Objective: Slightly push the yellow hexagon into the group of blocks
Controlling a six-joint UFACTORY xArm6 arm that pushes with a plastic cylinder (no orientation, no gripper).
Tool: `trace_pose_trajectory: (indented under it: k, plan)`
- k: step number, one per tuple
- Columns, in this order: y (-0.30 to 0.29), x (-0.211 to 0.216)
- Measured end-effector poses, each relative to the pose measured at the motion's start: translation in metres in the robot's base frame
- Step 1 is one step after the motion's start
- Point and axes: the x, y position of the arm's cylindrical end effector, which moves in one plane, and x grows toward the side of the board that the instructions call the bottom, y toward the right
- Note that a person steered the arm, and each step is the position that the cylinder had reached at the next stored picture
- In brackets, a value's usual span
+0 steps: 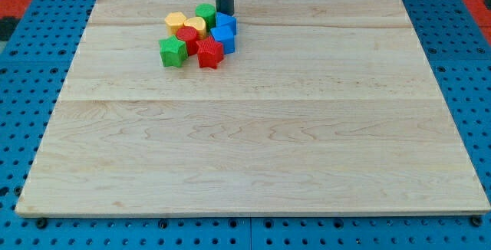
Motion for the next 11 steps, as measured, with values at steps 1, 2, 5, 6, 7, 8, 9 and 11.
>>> trace_pose_trajectory:
  k: [1, 2, 5, 6, 7, 8, 9, 11]
  plan:
    - [-0.028, -0.013]
    - [-0.071, -0.013]
    - [-0.111, 0.004]
    - [-0.114, 0.004]
    - [-0.121, 0.005]
    - [-0.144, 0.008]
    - [-0.134, 0.031]
    - [-0.14, 0.017]
